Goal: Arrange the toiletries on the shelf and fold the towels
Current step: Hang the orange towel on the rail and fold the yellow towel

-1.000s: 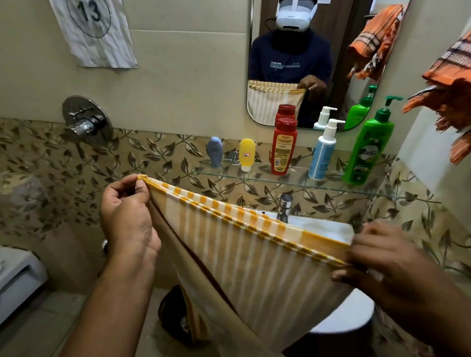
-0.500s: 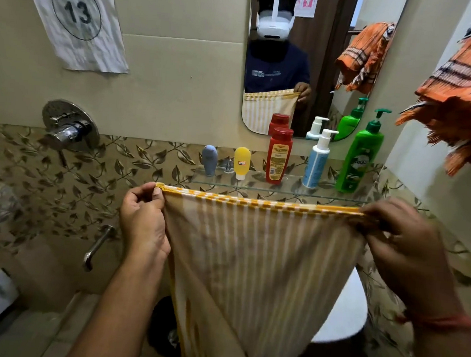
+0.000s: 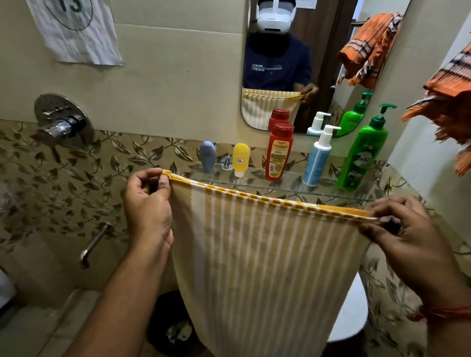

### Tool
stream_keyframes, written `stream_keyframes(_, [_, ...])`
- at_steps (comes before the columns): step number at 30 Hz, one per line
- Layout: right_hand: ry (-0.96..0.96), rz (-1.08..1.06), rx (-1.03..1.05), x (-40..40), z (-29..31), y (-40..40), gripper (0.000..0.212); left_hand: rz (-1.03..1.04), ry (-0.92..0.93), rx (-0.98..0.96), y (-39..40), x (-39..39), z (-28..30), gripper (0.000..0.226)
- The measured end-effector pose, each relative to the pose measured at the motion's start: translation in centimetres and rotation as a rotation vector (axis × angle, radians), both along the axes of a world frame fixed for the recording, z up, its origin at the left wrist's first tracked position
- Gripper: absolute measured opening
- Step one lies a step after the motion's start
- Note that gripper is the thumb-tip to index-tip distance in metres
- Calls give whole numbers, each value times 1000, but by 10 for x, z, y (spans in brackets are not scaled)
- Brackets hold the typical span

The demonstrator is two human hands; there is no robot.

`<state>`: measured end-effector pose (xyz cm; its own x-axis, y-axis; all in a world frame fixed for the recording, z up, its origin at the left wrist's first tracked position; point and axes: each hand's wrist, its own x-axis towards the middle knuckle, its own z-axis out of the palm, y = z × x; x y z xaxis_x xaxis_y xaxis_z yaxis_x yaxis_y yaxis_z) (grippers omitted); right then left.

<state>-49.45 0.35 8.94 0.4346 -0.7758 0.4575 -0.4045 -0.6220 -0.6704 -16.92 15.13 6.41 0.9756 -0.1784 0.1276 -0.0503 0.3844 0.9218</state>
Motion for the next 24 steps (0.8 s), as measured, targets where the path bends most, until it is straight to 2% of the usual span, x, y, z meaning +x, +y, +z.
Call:
stream_keyframes(5, [340, 62, 192, -13, 6, -15, 19, -44, -82, 84, -9, 3, -9, 43])
stream_keyframes(8, [335, 66, 238, -16, 6, -18, 16, -65, -94, 125, -16, 2, -12, 53])
stream_keyframes(10, [223, 103, 280, -16, 2, -20, 9, -67, -83, 98, -21, 3, -10, 55])
stream_keyframes(14, [-192, 211, 437, -9, -4, -25, 8, -42, -52, 71, -26, 8, -6, 54])
stream_keyframes(19, [-636, 412, 706, 3, -7, -26, 30, -18, -43, 39, -34, 1, -1, 51])
stream_keyframes(22, [-671, 587, 793, 4, -11, -20, 48, -61, -87, 50, -41, -3, 1, 51])
stream_keyframes(24, [-604, 726, 791, 10, -6, -15, 47, -116, -129, 48, -45, -12, 6, 52])
